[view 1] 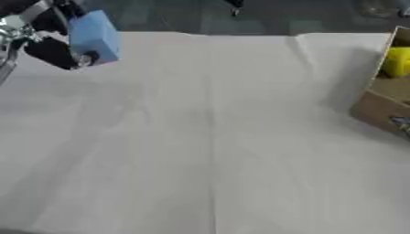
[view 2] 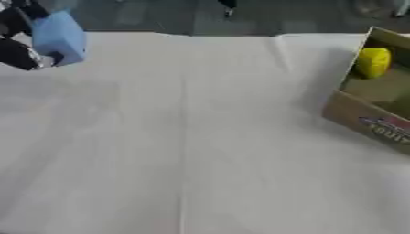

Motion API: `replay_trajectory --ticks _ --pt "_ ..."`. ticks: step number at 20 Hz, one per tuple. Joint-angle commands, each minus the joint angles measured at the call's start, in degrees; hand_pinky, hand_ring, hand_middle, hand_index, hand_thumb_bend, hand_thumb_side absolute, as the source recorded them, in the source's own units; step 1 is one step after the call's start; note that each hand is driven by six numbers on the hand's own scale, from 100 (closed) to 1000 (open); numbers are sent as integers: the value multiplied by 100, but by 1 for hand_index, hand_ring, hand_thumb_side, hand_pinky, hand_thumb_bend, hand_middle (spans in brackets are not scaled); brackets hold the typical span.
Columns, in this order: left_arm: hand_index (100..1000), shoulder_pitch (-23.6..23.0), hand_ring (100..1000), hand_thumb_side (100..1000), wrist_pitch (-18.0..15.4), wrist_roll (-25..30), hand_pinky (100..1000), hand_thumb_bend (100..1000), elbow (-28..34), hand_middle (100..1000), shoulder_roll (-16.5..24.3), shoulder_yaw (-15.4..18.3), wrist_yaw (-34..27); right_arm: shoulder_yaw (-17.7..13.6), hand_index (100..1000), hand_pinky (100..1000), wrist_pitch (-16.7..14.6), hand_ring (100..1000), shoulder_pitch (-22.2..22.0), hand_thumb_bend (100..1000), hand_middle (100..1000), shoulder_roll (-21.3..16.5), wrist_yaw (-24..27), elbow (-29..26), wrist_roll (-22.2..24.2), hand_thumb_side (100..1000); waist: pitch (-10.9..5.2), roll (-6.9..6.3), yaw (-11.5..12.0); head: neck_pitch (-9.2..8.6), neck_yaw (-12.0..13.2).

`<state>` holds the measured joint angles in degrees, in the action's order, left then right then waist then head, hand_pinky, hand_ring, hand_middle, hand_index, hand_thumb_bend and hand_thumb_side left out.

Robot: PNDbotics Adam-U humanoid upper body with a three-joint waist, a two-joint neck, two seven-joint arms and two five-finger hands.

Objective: Pick up the objects with one hand, pass them to the other hand, and then place them into the box on the other side of the table.

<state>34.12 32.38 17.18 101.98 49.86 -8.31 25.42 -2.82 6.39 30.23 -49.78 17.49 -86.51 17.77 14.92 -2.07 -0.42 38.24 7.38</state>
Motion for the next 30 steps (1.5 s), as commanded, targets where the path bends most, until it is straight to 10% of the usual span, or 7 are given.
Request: replay_trajectory --ticks 1,30 --pt "522 -45 594 100 57 -193 704 186 259 461 70 84 -181 -76 885 981 -22 786 69 100 878 -240 15 -95 -2 506 -223 100 -11 45 -53" --pt "492 -262 531 100 -558 -1811 670 100 981 412 -820 -556 -1780 -75 883 980 -70 787 51 100 878 -215 37 -129 44 496 -196 185 -87 162 -292"
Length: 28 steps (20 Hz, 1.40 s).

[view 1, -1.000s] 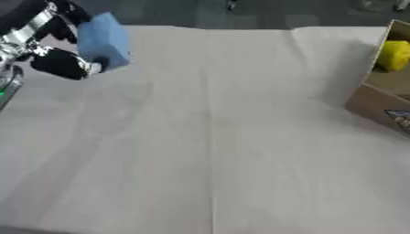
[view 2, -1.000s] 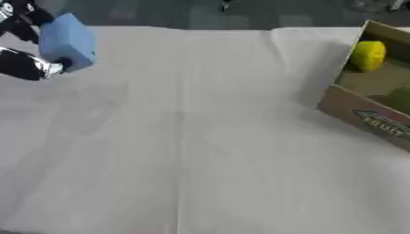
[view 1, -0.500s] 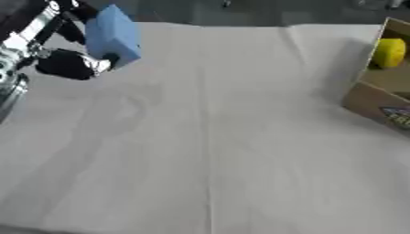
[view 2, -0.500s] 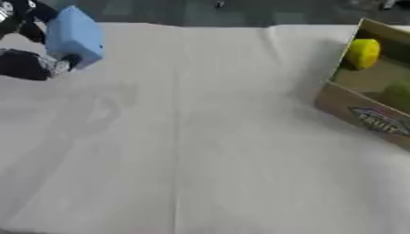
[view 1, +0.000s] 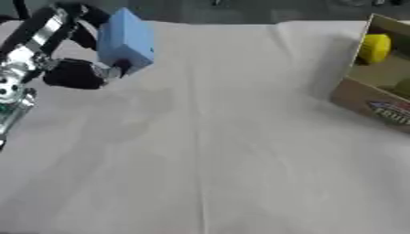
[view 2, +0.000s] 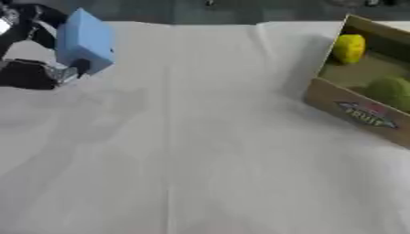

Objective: Pick up the objects with one hand, pass them to the other hand, and then place them into the box on the other side of the table.

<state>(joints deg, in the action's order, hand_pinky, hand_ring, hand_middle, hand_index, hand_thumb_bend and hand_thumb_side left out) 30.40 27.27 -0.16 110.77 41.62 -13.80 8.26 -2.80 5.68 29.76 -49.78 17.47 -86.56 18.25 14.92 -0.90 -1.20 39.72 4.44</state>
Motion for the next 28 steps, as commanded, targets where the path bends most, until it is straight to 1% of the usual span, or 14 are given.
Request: replay_trajectory --ticks 1,8,13,18,20,22,25,28 --pt "491 119 529 100 -67 -118 669 100 98 411 -47 -23 -83 -76 883 980 2 787 99 100 878 -215 42 -128 -3 497 -195 67 -9 13 0" --pt "487 201 523 100 -246 -471 663 100 57 405 -428 -169 -169 -74 883 980 13 787 113 100 879 -203 61 -168 0 499 -193 62 -19 14 -18" --pt "486 247 521 100 -395 -691 660 100 32 403 -739 -257 -32 -70 883 979 9 787 130 100 878 -201 73 -225 -1 494 -188 58 -35 19 -24" --pt "487 235 521 100 -529 -820 660 100 16 404 -977 -366 177 -52 883 977 -71 790 187 100 878 -244 19 -390 -28 463 -187 48 -44 29 -18" --pt "488 230 522 100 -577 -833 660 100 -13 404 -1062 -401 278 -26 884 975 -145 793 244 100 878 -280 -41 -513 -33 448 -190 48 -49 30 -21" --pt "487 219 521 100 -618 -847 660 100 -71 403 -1143 -428 373 17 885 971 -254 798 335 100 875 -342 -150 -678 -30 411 -198 52 -56 34 -26" --pt "487 199 521 100 -683 -889 659 100 -200 403 -1245 -467 485 126 885 962 -487 810 536 100 872 -469 -399 -969 40 347 -210 63 -67 35 -42" --pt "486 182 520 100 -762 -958 658 100 -331 402 -1337 -499 586 298 878 951 -724 819 793 100 866 -596 -697 -1236 187 284 -222 76 -73 44 -54"
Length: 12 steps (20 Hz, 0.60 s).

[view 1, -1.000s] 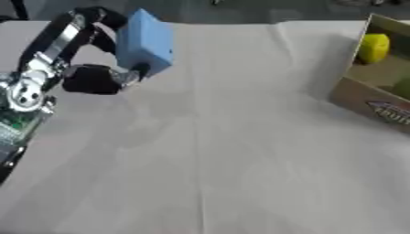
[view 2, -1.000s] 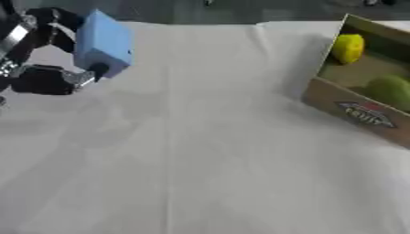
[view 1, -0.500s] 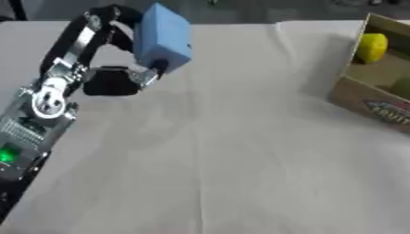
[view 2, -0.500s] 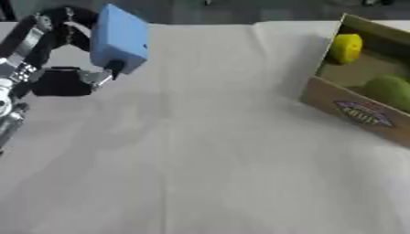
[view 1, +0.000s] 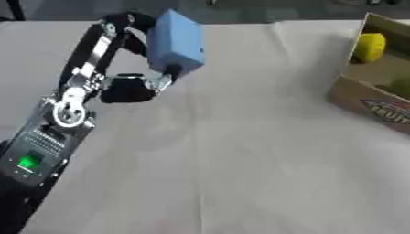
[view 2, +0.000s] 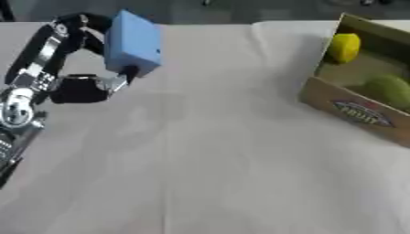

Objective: Pick up the objects with one hand, pass them to the other hand, and then place them into the box on the other side of the table.

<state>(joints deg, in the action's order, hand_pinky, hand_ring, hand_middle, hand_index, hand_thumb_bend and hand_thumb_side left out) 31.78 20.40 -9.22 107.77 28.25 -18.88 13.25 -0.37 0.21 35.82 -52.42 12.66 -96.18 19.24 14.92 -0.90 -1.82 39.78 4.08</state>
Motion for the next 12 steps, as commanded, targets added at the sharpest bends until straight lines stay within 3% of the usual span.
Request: replay_trajectory --ticks 1,4,12 --pt "486 39 520 100 -106 -87 658 100 -75 402 -35 -1 109 123 877 948 -246 822 285 100 866 -362 -313 -349 143 269 -226 82 -14 45 -23" --pt "485 38 520 100 -206 -207 659 100 -204 402 -138 -34 176 319 875 939 -432 827 582 100 861 -386 -579 -534 338 236 -240 105 -21 63 -37" --pt "486 103 522 100 -474 -384 660 100 -454 404 -377 -82 495 778 876 923 -744 837 1403 215 865 -107 -1063 -702 929 213 -288 160 -53 99 6"
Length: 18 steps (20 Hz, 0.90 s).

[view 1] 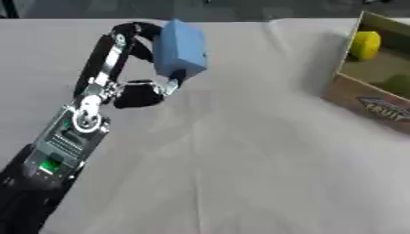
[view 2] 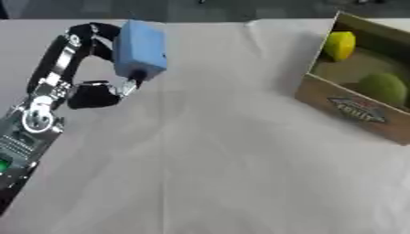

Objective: Pick up the objects with one hand, pass them to the other hand, and then place them into the box on the other side of the table.

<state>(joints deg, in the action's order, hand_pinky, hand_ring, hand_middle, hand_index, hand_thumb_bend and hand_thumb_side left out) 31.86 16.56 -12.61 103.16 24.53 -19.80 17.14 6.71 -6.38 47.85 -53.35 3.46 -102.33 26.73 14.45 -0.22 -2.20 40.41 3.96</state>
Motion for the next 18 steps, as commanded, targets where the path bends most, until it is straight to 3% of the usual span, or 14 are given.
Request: replay_trajectory --ticks 1,7,12,18 --pt "486 84 521 100 -118 -74 660 100 -20 403 -29 10 116 122 877 923 -108 836 282 225 868 92 -188 -52 257 215 -248 107 -31 46 33" --pt "487 38 522 100 -298 -297 661 100 -183 405 -132 -23 62 541 870 916 -242 859 845 311 866 584 -590 229 614 256 -288 189 -136 99 132" --pt "488 33 523 100 -440 -462 662 100 -234 406 -200 -37 108 999 871 914 -406 863 1313 331 865 830 -1021 463 832 299 -306 200 -170 111 144" --pt "488 25 524 100 -601 -586 663 100 -266 408 -285 -68 215 1240 874 915 -407 860 1589 343 865 1093 -1194 615 963 321 -307 199 -168 107 119"
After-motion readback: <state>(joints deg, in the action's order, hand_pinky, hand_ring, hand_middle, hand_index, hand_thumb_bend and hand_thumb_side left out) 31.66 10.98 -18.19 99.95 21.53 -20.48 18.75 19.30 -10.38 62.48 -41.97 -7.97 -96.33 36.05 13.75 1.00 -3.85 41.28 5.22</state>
